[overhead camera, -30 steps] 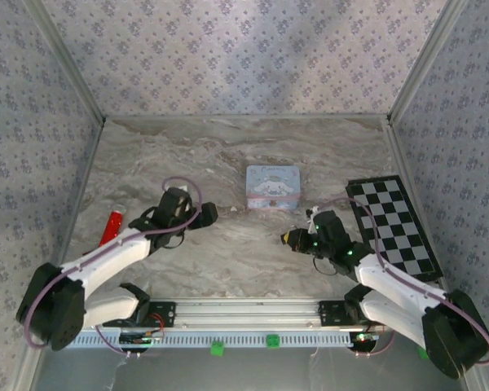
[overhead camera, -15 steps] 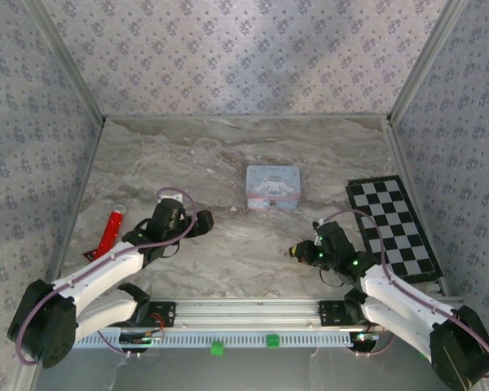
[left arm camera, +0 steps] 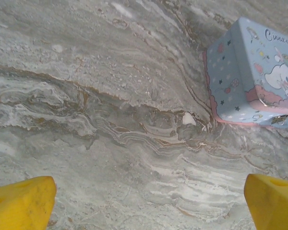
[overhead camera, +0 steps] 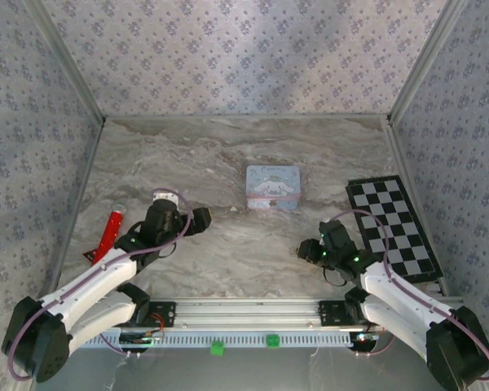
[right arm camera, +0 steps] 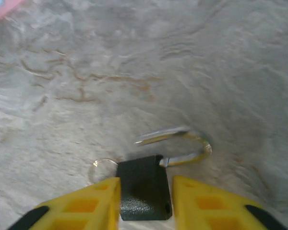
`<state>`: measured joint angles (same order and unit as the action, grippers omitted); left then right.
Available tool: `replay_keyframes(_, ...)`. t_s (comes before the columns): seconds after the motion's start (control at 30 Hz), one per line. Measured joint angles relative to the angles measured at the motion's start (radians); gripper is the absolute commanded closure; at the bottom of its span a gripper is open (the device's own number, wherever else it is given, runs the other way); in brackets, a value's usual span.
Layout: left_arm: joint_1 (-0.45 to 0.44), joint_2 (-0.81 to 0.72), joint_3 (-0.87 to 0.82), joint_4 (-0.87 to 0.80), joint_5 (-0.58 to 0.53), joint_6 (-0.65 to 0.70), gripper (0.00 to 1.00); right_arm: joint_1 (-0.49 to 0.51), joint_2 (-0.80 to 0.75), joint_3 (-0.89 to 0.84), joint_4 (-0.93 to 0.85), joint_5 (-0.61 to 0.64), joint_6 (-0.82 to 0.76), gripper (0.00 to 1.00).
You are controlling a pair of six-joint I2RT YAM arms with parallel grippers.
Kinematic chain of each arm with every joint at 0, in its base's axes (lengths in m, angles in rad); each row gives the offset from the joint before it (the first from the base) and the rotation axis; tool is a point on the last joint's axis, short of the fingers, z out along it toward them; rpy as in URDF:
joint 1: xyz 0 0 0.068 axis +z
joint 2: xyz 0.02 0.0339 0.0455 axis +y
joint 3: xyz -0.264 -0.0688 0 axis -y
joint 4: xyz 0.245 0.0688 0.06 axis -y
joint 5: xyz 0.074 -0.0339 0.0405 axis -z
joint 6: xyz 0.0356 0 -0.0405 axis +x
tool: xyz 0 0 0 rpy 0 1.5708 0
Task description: Unlock the padlock with the key
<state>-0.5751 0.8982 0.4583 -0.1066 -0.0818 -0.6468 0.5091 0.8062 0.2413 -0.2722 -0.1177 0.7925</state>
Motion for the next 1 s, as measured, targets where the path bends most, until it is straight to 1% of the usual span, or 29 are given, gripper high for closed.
replay_keyframes(0.17,0.000,-0.010,0.001,-0.026,-0.060,0.016,0.00,-0.022,-0.018,0.030,-0.078,0.017,-0.011,0.48)
replay_keyframes(0.3,0.000,-0.019,0.011,-0.088,-0.154,0.032,0.00,-0.042,-0.065,0.080,-0.151,0.040,-0.045,0.44)
replay_keyframes(0.4,0.000,-0.031,0.048,-0.133,-0.237,0.053,0.00,-0.063,-0.109,0.142,-0.198,0.063,-0.099,0.42)
replay_keyframes(0.47,0.000,-0.041,0.084,-0.148,-0.312,0.063,0.00,-0.085,-0.137,0.199,-0.225,0.095,-0.155,0.38)
replay_keyframes(0.6,0.000,-0.060,0.123,-0.147,-0.480,0.082,0.00,-0.128,-0.162,0.298,-0.222,0.176,-0.257,0.23)
replay_keyframes(0.67,0.000,-0.065,0.121,-0.126,-0.589,0.101,0.00,-0.141,-0.163,0.328,-0.201,0.232,-0.305,0.16)
replay_keyframes(0.77,0.013,-0.064,0.090,-0.031,-0.708,0.172,0.00,-0.153,-0.161,0.338,-0.151,0.332,-0.354,0.10)
replay_keyframes(0.87,0.062,-0.036,0.020,0.111,-0.750,0.269,0.00,-0.178,-0.144,0.324,-0.069,0.425,-0.407,0.08)
replay_keyframes(1.0,0.158,0.082,-0.042,0.256,-0.745,0.384,0.00,-0.239,-0.082,0.257,0.076,0.517,-0.474,0.01)
